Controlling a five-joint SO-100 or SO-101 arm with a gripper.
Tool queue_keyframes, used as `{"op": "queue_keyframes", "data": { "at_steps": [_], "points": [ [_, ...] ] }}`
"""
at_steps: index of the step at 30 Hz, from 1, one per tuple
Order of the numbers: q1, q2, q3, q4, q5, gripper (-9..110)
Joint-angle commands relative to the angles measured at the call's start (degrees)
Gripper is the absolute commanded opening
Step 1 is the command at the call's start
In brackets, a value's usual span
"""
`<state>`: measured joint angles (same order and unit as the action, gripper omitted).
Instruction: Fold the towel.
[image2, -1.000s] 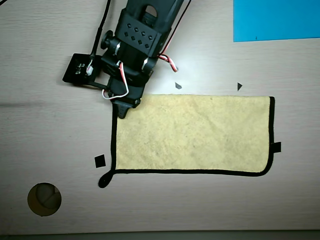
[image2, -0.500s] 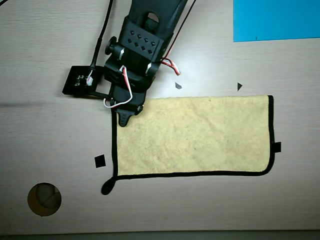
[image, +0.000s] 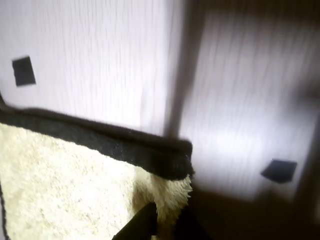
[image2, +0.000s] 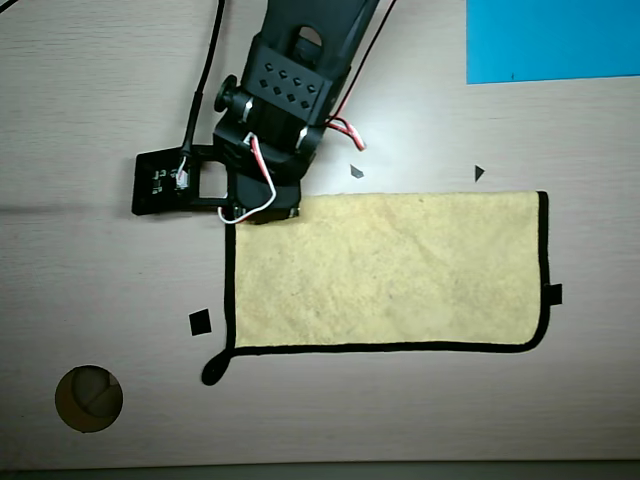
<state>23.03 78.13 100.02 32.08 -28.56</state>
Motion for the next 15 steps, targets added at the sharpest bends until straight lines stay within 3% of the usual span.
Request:
{"op": "queue_keyframes", "data": {
  "at_steps": [1, 7, 15],
  "points": [
    [-2.81, 5.27, -2.02, 3.08, -2.29, 0],
    [-6.24, 13.8, 0.09, 6.06, -8.79, 0],
    [-8.53, 21.09, 2.9, 6.68, -26.37, 0]
  ]
}}
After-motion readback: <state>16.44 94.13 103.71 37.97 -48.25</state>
